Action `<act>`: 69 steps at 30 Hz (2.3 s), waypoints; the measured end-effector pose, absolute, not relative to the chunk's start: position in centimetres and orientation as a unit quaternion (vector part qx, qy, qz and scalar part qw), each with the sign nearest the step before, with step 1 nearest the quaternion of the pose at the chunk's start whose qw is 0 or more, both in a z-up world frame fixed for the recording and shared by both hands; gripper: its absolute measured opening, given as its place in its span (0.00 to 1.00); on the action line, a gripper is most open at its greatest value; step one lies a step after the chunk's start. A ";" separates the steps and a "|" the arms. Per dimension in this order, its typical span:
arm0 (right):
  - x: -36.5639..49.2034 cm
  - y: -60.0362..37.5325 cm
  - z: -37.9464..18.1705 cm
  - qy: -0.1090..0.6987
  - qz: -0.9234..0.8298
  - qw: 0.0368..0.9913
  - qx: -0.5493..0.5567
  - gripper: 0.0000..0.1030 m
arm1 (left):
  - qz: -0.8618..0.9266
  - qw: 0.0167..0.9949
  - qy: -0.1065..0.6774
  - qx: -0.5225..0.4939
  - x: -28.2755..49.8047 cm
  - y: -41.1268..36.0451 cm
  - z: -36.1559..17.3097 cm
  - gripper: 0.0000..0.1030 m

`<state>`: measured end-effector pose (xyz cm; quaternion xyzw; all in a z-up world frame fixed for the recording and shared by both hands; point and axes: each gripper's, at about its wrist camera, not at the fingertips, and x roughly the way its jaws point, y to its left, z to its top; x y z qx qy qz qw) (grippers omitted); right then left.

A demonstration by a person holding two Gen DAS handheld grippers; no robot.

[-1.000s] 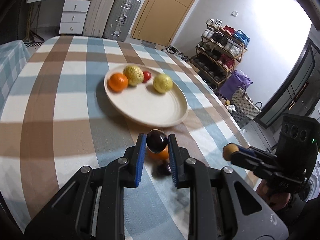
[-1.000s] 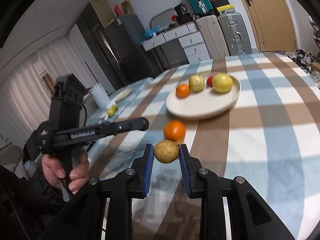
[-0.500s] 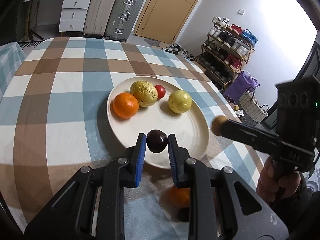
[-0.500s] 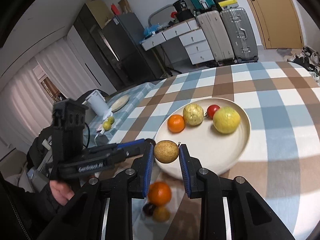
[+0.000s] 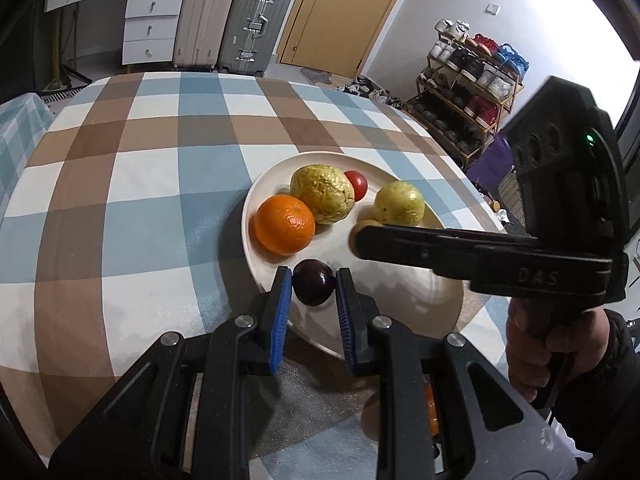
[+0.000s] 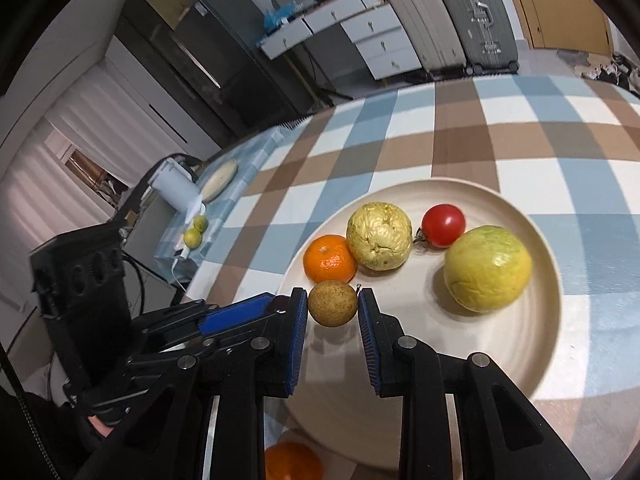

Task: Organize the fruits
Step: 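Carry the plum and brown fruit onto the cream plate and open both tools, then withdraw both tools from the plate toward the remaining fruits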

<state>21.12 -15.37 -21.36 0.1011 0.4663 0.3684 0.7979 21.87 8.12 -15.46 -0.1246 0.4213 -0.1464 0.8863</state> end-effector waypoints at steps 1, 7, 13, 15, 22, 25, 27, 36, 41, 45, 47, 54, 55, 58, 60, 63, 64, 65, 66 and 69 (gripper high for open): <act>21.4 -15.2 -21.6 0.471 0.366 0.796 0.101 0.26 | -0.147 0.886 0.422 -0.124 22.0 8.1 -15.6 0.19; 22.3 -14.1 -22.8 0.488 0.359 0.790 0.099 0.26 | -0.142 0.887 0.422 -0.118 22.5 8.0 -15.9 0.19; 22.7 -14.1 -23.1 0.489 0.352 0.790 0.110 0.43 | -0.140 0.887 0.423 -0.124 22.3 8.2 -15.7 0.23; 22.4 -14.5 -22.8 0.480 0.355 0.793 0.119 0.50 | -0.140 0.888 0.420 -0.125 22.0 8.2 -15.5 0.25; 20.0 -17.1 -20.5 0.440 0.364 0.810 0.135 0.72 | -0.133 0.894 0.409 -0.122 20.3 8.1 -14.3 0.40; 18.6 -18.4 -19.4 0.422 0.364 0.819 0.137 0.78 | -0.129 0.898 0.404 -0.119 19.3 7.8 -13.6 0.42; 17.6 -19.2 -18.8 0.411 0.358 0.828 0.136 0.85 | -0.127 0.901 0.398 -0.116 18.5 7.6 -12.9 0.47; 12.5 -22.8 -16.0 0.351 0.340 0.861 0.139 0.99 | -0.104 0.919 0.370 -0.090 14.4 5.5 -9.9 0.67; 9.8 -23.8 -15.2 0.332 0.335 0.872 0.131 1.00 | -0.097 0.926 0.354 -0.085 12.3 4.4 -8.3 0.79; 8.1 -24.5 -14.7 0.322 0.334 0.876 0.128 1.00 | -0.097 0.929 0.349 -0.081 11.1 3.7 -7.5 0.81; 7.5 -24.6 -14.6 0.318 0.333 0.879 0.128 1.00 | -0.097 0.931 0.345 -0.073 10.2 3.2 -7.3 0.83; 5.0 -25.4 -14.4 0.309 0.329 0.884 0.120 1.00 | -0.087 0.936 0.333 -0.068 7.8 2.4 -6.8 0.98; 4.5 -25.5 -14.4 0.308 0.328 0.885 0.119 1.00 | -0.087 0.937 0.331 -0.068 7.4 2.3 -6.8 0.98; 3.6 -25.9 -14.6 0.306 0.324 0.887 0.119 1.00 | -0.079 0.938 0.331 -0.063 6.4 2.1 -6.7 0.99; 3.1 -26.2 -14.7 0.306 0.321 0.888 0.120 1.00 | -0.076 0.938 0.331 -0.063 6.0 2.1 -6.8 0.99; 2.0 -26.7 -15.0 0.305 0.317 0.890 0.121 1.00 | -0.062 0.940 0.330 -0.055 5.2 1.9 -7.1 0.99; 1.9 -26.8 -15.1 0.305 0.316 0.890 0.120 1.00 | -0.061 0.940 0.330 -0.056 5.0 1.9 -7.3 0.99; 1.6 -26.9 -15.2 0.307 0.315 0.890 0.120 1.00 | -0.062 0.940 0.330 -0.058 4.7 2.0 -7.4 0.99; 1.3 -27.0 -15.4 0.308 0.315 0.890 0.120 1.00 | -0.060 0.940 0.331 -0.060 4.5 2.0 -7.6 0.99; 0.7 -27.3 -16.1 0.318 0.312 0.887 0.122 1.00 | -0.055 0.938 0.336 -0.063 4.1 2.3 -8.1 0.99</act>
